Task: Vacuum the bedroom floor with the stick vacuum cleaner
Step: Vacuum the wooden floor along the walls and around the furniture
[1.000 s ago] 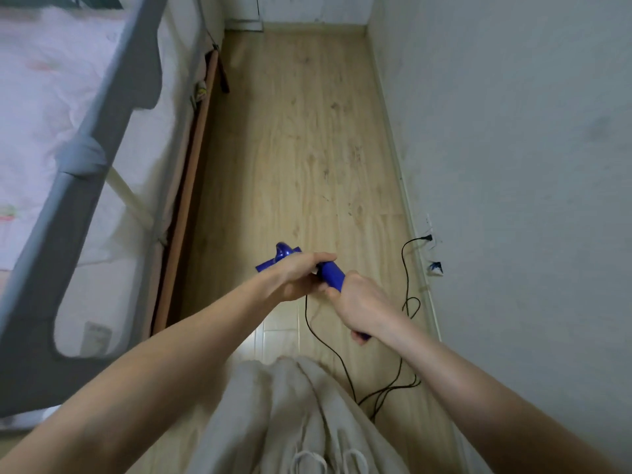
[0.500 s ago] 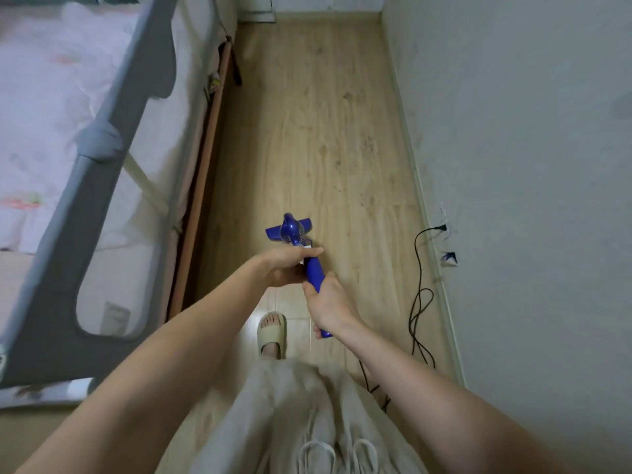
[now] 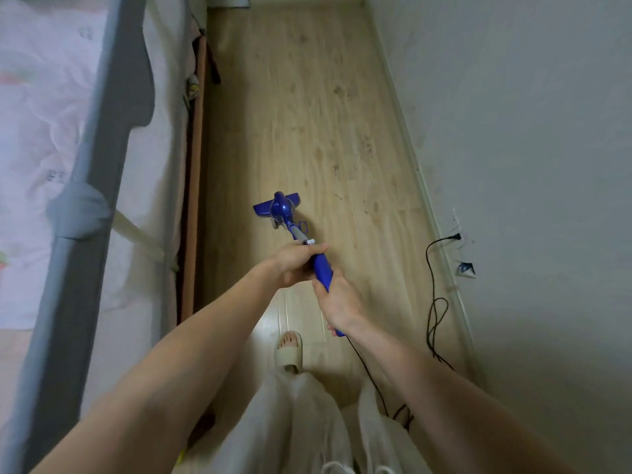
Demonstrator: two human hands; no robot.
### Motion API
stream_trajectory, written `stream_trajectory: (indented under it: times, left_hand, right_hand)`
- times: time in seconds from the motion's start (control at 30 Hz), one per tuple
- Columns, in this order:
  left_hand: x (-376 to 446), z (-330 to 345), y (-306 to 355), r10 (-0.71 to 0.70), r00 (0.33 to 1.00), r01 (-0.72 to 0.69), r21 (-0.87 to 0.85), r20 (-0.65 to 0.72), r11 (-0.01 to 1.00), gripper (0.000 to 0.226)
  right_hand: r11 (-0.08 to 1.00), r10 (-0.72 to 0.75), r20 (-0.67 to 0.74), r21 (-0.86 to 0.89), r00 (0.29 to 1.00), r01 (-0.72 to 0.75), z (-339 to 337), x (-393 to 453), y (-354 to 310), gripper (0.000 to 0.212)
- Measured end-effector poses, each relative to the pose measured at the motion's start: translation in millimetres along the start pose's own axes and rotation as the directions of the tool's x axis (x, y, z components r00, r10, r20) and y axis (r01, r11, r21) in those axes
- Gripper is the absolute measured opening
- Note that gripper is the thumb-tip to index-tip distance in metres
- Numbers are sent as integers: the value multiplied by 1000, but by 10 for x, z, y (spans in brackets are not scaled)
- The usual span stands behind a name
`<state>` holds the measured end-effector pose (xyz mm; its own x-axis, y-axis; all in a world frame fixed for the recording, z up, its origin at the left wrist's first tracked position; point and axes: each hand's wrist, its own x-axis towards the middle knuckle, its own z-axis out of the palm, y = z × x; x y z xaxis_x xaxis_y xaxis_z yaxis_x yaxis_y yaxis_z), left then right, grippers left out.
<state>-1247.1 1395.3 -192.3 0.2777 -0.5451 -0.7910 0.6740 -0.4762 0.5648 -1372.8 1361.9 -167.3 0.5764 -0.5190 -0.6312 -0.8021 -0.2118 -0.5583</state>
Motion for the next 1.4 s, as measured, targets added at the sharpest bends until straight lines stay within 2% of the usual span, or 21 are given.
stream_trajectory:
  times: [0.33, 0.67, 0.93, 1.03, 1.17, 1.4]
  left_hand:
    - [457, -500, 698, -18, 1000, 18, -12, 12, 1000, 13]
    - [468, -485, 800, -7, 1000, 7, -26, 0, 1000, 12]
    - [114, -137, 510, -27, 999, 28, -57, 24, 998, 14]
    - [-69, 65, 349, -26, 999, 28, -69, 28, 997, 12]
    - [-368, 283, 153, -9, 999, 11, -85, 32, 996, 11]
    - [-786, 307, -136, -57, 994, 58, -9, 91, 998, 28]
  right_hand:
    - [1000, 8, -65, -15, 998, -9, 103, 707, -618, 36]
    - [994, -18, -73, -104, 997, 10, 5, 746, -669, 37]
    - [990, -5, -37, -140, 999, 0, -217, 275, -405, 37]
    - [982, 1, -32, -188, 1000, -7, -329, -25, -291, 31]
    - [994, 20, 16, -107, 1000, -18, -459, -447, -180, 19]
    - [997, 44, 98, 60, 994, -50, -457, -1019, -174, 23]
